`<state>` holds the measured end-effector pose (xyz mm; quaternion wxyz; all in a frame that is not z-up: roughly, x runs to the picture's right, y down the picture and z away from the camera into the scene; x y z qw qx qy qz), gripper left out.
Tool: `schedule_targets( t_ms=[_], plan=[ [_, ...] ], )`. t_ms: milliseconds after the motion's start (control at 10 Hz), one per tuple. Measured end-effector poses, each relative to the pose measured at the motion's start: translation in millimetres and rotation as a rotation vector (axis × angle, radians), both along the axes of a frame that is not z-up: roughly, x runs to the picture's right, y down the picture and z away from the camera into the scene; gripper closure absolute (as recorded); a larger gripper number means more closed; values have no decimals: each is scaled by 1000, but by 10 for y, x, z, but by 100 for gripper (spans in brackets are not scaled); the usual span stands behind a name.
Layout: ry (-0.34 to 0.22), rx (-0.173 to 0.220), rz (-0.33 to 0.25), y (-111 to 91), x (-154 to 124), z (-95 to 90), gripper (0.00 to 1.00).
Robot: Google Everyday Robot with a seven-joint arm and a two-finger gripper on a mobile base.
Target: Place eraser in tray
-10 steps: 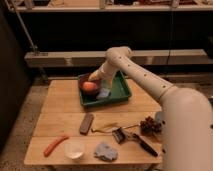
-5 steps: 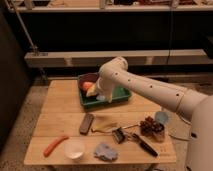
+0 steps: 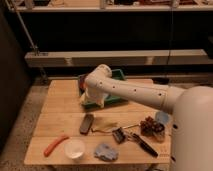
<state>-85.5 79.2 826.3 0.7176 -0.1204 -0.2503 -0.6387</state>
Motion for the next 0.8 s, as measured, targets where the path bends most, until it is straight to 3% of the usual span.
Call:
schedule_targets(
  t_ms=[300, 500, 800],
  plan=[
    [133, 4, -44, 162, -7, 2, 25],
    [185, -14, -35, 275, 137, -17, 25],
    [137, -75, -7, 457, 69, 146, 25]
  ],
)
